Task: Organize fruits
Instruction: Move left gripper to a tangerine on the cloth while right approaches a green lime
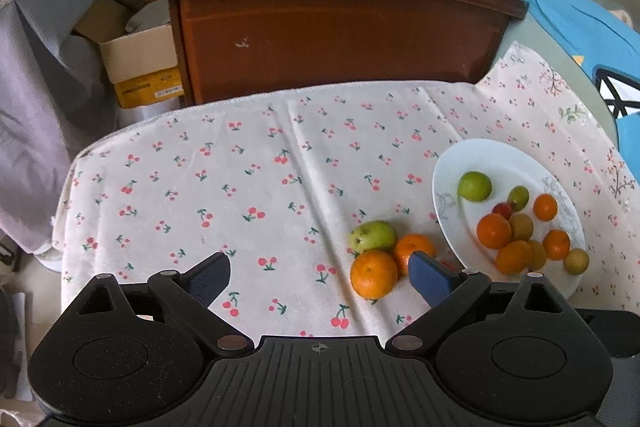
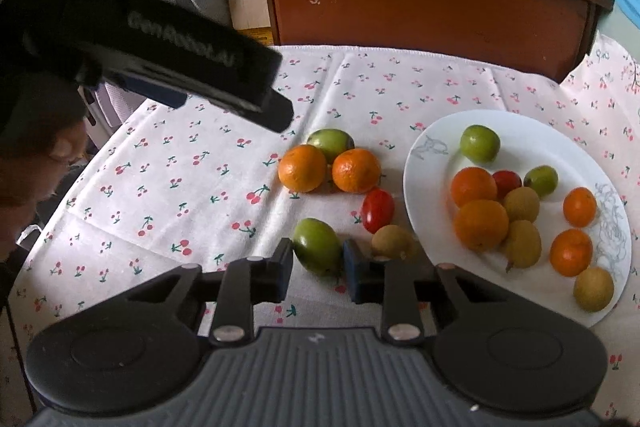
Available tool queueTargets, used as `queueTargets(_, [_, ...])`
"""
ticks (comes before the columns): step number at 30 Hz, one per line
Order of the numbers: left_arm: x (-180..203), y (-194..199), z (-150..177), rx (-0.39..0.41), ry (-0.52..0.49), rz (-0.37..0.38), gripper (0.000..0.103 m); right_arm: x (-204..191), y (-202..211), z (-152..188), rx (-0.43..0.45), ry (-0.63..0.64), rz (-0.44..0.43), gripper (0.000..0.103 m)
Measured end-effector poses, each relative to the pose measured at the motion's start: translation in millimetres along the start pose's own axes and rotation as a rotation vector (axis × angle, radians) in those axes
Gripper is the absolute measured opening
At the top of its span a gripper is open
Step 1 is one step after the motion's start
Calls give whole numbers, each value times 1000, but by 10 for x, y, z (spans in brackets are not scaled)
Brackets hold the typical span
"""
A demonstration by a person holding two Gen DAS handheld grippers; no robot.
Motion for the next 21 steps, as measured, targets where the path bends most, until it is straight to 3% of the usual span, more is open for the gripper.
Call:
queueTargets(13, [213, -209, 101, 29, -127, 31, 95, 148, 230, 94, -38, -195, -55, 27])
queueTargets(16, [267, -249, 100, 33, -146, 47, 91, 180, 262, 112, -42, -227, -60, 27])
queueTargets(21, [301, -342, 130, 14, -152, 63, 75, 207, 290, 119, -46, -259, -57, 27])
Point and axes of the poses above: each gripper's, at about its wrist camera, not at the fingertips, and y roughly against the way its jaws point, x to its right, z to its underside, the point moved 7 cm from there along -y, roughly the way its jaws point
